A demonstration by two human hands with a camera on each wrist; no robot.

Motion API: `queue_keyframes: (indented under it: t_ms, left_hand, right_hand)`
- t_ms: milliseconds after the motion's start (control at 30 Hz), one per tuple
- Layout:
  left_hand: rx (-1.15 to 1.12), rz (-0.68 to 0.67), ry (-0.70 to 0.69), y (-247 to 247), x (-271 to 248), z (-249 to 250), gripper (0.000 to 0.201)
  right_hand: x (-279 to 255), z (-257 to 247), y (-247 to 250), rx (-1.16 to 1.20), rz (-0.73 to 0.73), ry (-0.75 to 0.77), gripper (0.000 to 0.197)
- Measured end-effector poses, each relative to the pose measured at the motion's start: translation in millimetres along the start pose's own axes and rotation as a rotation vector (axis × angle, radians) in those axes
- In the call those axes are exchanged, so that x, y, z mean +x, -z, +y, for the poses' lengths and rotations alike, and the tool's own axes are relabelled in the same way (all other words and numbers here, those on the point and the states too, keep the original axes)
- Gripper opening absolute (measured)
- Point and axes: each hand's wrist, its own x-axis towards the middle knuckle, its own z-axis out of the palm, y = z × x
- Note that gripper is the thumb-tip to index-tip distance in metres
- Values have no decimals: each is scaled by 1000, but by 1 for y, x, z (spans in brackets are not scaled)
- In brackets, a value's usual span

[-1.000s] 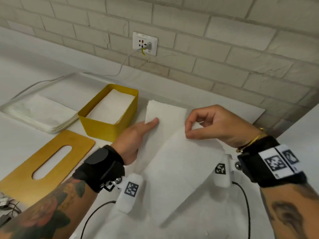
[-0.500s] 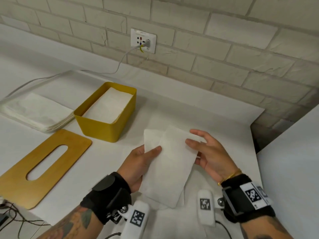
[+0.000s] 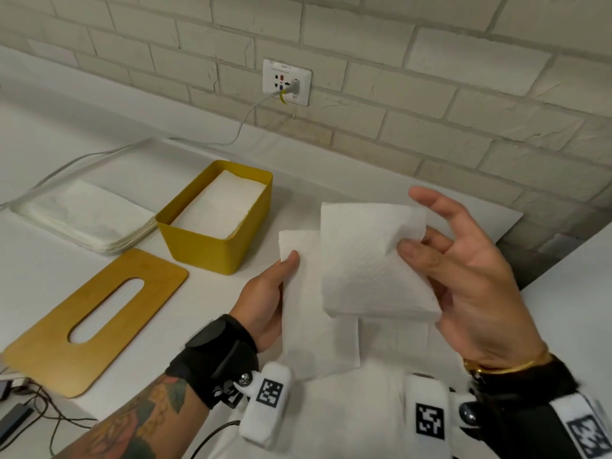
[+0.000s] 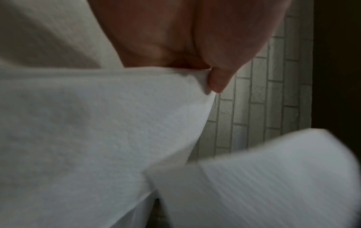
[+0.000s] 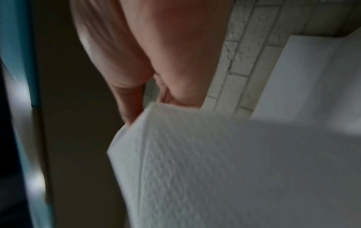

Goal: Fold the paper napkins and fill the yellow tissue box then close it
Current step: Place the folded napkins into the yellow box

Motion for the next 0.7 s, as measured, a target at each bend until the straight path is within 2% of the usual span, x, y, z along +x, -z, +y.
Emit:
queue_keyframes:
  t_ms: [67, 233, 367, 600, 700]
  left_hand:
    - [-14, -17, 19, -2, -1, 0, 39]
    - [4, -84, 19, -11, -9, -2, 53]
    - [-12, -126, 15, -13, -13, -5, 59]
    - [27, -102, 3, -14, -13, -5, 61]
    - [80, -102, 20, -16, -14, -2, 49]
  right_hand:
    - [0, 0, -4, 17, -31, 3, 69]
    - [18, 46, 0, -216, 154, -97, 55]
    - [22, 72, 4, -296, 260, -126, 57]
    - [24, 82, 5, -339, 334, -146, 58]
    - [27, 82, 6, -371, 323, -151, 58]
